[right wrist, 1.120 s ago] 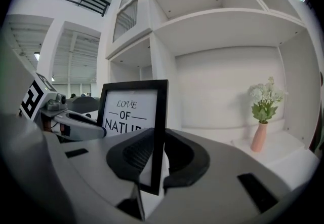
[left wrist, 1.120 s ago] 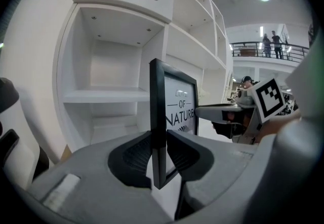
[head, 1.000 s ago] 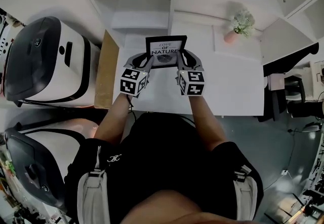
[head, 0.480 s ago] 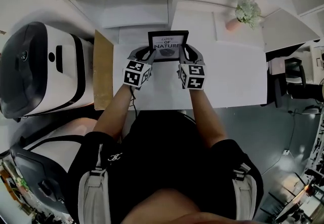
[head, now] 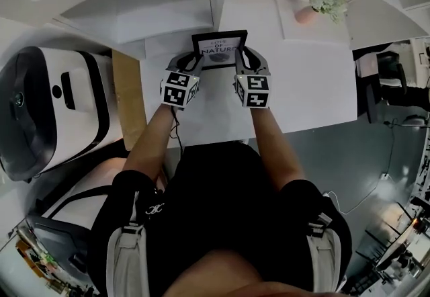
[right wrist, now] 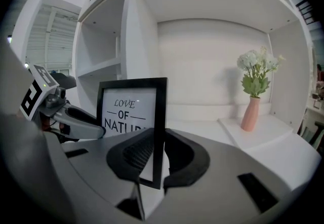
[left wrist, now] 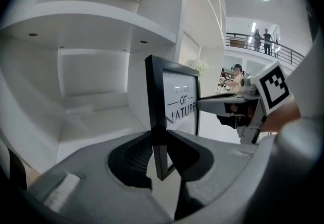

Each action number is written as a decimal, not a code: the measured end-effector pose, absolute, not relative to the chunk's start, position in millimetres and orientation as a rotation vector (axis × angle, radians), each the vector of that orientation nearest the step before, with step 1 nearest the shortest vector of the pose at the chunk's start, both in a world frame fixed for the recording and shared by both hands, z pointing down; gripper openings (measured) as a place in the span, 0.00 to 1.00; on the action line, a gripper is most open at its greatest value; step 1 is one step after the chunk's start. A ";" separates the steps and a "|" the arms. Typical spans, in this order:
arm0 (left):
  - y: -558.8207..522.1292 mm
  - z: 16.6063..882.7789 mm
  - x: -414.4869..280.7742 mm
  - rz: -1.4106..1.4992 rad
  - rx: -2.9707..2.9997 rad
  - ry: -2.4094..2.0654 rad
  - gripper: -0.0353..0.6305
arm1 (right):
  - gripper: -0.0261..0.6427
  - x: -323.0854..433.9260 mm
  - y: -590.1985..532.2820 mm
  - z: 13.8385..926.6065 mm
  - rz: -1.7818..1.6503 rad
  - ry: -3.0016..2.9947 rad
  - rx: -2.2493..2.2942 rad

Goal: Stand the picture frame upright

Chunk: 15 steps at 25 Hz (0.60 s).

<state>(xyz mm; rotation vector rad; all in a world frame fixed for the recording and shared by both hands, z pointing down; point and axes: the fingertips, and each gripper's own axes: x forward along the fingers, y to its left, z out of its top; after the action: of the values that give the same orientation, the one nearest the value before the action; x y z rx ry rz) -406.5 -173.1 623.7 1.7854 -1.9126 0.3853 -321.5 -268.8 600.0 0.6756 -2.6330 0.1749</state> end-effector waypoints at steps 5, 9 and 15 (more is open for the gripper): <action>-176.1 635.4 -407.8 0.386 1.803 -1.890 0.20 | 0.14 -322.3 -272.4 613.6 0.197 -2.628 0.657; -177.1 636.4 -407.3 0.377 1.834 -1.903 0.19 | 0.14 -322.7 -272.2 613.6 0.132 -2.666 0.618; -176.3 636.5 -407.5 0.387 1.807 -1.934 0.20 | 0.15 -322.9 -272.1 615.2 0.178 -2.654 0.613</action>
<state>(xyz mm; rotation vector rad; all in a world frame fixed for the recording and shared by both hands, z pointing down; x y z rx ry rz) -407.5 -176.3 636.5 1.8072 -1.9344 0.3869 -322.9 -272.1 615.2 0.6131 -2.6543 0.1777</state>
